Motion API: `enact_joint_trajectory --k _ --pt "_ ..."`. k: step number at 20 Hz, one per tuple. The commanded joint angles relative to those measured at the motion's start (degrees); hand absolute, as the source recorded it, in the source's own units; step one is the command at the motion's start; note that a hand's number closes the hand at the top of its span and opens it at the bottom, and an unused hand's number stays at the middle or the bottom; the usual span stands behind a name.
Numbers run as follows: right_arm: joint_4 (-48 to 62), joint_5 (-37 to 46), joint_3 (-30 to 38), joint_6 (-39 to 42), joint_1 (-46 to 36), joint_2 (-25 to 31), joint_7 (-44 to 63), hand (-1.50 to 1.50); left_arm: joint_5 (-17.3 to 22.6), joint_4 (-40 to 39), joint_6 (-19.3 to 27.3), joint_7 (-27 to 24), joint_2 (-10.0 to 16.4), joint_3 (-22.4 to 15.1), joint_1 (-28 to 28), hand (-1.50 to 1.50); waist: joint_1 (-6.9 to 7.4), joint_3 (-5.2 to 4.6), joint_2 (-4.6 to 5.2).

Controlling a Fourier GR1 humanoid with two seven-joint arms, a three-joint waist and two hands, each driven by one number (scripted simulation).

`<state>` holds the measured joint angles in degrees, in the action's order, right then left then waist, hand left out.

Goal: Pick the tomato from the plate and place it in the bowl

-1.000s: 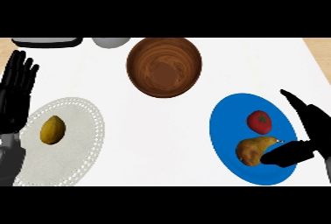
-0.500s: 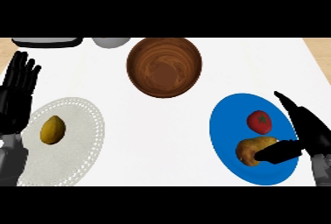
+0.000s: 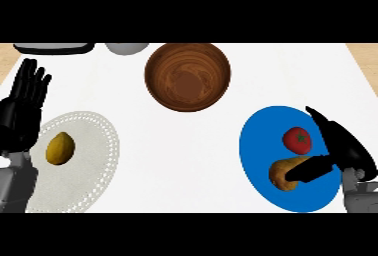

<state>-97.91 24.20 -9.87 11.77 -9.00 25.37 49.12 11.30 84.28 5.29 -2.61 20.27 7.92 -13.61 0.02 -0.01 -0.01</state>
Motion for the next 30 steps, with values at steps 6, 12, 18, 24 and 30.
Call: enact_joint_trajectory --k 6,12,18,24,30 --pt "6.4 5.7 2.4 1.6 -1.3 -5.6 -2.5 -1.5 -0.4 1.3 -2.9 1.0 -0.5 2.9 0.7 0.0 0.05 0.01 0.0" --pt "8.4 6.2 5.0 3.8 -0.5 -6.1 -2.9 -1.5 -3.4 2.2 -1.2 2.3 -2.1 1.7 -0.4 0.0 -0.02 0.01 -0.01" --pt "14.2 12.4 3.5 -3.6 -1.1 -8.1 -12.8 1.5 -4.3 -0.6 -0.7 0.9 -4.4 1.1 -2.3 0.0 -0.05 0.02 0.08" --pt "16.8 14.7 6.7 -4.9 -1.6 -6.5 -18.8 1.5 -1.1 -4.8 -6.0 -2.2 -0.7 6.5 -2.7 0.0 -0.05 0.0 0.05" --pt "22.3 13.7 7.5 3.3 -9.2 2.2 -28.8 1.5 -3.8 -0.4 -3.7 0.3 -3.1 3.0 -2.2 0.0 1.53 0.09 0.49"
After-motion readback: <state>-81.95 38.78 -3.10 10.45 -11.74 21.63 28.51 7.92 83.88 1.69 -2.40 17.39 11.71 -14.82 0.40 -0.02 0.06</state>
